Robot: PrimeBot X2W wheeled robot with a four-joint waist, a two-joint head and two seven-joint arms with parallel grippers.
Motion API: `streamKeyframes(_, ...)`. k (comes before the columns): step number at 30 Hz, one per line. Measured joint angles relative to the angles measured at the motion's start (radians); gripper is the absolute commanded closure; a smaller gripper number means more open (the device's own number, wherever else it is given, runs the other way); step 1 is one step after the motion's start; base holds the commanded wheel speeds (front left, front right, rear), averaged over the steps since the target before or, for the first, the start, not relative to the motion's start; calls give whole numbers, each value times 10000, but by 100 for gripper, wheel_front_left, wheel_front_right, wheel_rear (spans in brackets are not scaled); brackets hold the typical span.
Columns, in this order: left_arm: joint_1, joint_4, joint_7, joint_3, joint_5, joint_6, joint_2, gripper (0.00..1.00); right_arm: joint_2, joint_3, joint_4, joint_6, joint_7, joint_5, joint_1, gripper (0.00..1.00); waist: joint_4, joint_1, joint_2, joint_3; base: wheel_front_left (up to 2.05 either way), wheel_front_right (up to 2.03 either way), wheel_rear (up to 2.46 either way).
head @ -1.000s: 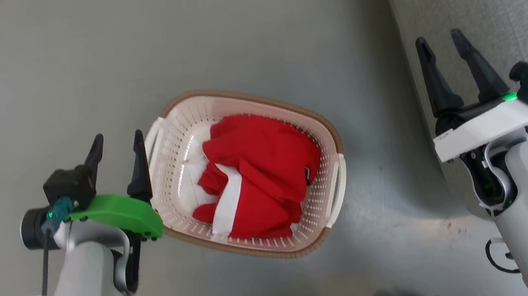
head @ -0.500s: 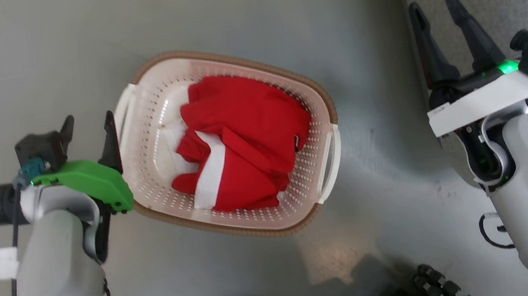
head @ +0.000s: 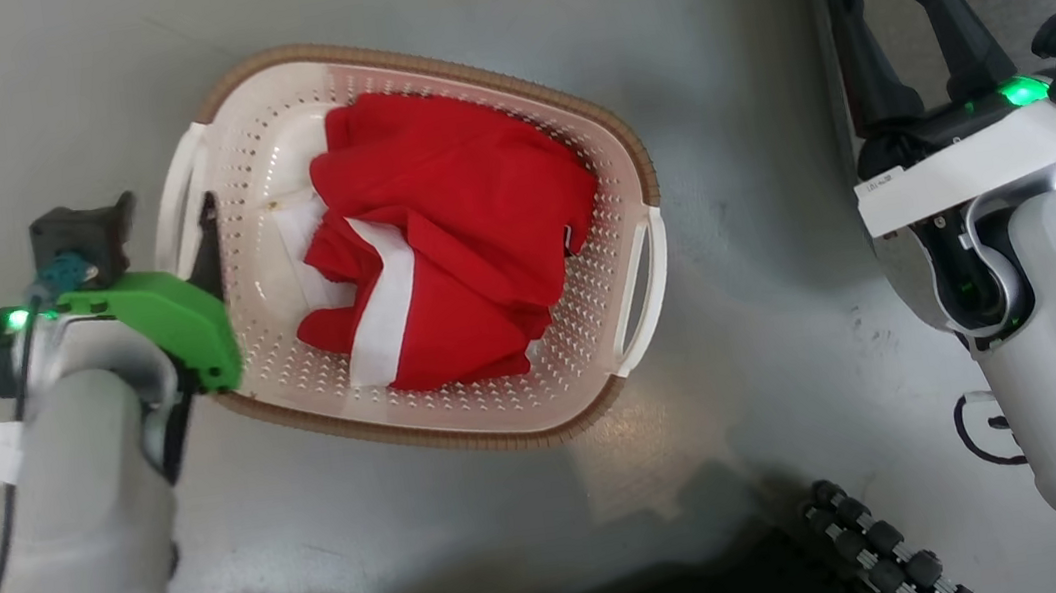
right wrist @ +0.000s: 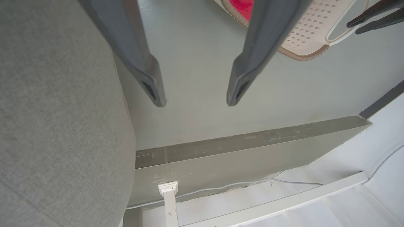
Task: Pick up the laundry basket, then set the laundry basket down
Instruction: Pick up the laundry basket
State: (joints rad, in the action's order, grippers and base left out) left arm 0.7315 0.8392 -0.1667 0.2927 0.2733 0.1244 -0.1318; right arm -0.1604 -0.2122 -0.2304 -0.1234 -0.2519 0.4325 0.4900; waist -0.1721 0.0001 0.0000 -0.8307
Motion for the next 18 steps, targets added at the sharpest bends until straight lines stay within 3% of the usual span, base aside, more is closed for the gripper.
streamKeyframes(5, 309, 474, 176, 299, -282, 0, -420, 0, 19, -58, 0, 0, -2, 15, 84, 0, -92, 0, 0, -254, 0, 0, 0)
streamKeyframes(18, 869, 1179, 353, 1137, 111, 33, -313, 0, 35, -102, -15, -10, -2, 88, 204, 0, -293, -1, 0, -641, 0, 0, 0)
